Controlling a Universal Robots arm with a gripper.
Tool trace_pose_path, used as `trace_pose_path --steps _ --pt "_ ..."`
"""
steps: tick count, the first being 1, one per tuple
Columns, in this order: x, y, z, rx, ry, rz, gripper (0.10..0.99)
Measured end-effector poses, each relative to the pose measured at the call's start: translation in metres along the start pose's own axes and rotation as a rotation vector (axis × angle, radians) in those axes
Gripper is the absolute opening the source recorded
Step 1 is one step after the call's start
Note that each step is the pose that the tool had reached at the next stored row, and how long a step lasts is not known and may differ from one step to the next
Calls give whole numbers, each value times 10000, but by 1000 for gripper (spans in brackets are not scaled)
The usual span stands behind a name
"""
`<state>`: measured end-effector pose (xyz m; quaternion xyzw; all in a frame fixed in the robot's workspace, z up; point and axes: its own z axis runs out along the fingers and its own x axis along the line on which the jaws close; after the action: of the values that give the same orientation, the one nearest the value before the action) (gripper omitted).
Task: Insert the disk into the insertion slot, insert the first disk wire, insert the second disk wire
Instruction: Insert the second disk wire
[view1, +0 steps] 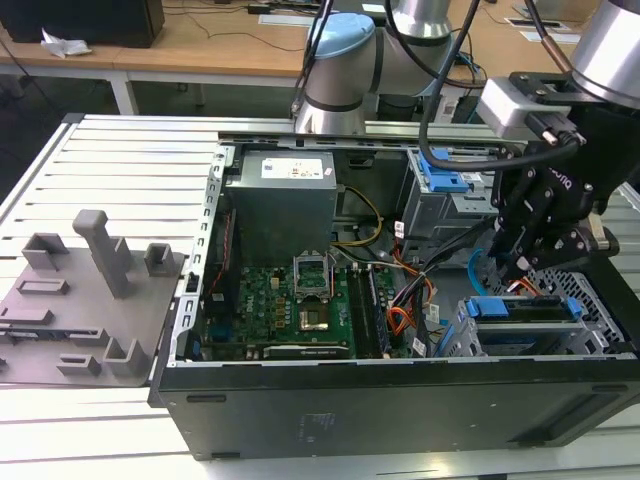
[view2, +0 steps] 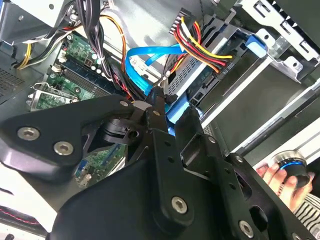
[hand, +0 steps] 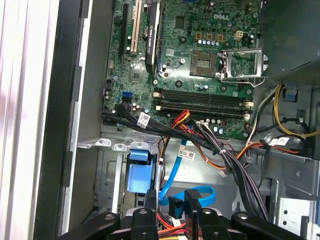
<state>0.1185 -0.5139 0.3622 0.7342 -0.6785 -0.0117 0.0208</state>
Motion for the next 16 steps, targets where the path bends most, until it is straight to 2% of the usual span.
trace_pose_path --steps 2,5,11,13,16 --pt "0 0 1 0 -2 0 361" --pt "0 0 2 0 -1 1 165" --pt "9 1 6 1 -5 0 165" --pt "85 7 5 0 -1 1 165" --pt "156 13 6 0 -1 1 165"
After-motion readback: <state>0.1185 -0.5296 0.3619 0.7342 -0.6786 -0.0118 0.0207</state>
